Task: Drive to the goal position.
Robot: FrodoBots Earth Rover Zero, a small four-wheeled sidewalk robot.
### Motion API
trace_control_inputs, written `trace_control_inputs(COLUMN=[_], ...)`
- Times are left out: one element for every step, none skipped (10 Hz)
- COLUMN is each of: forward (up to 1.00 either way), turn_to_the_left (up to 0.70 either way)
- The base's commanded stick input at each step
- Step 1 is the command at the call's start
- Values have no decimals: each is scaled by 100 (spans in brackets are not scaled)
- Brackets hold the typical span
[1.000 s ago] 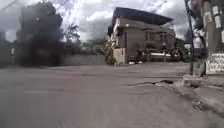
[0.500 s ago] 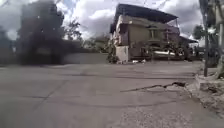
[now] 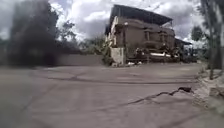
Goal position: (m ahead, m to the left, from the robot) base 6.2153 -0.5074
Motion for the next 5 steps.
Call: trace_control_inputs(forward=[100,100,100,100,100], turn_to_the_left=[-10,0,0,0,0])
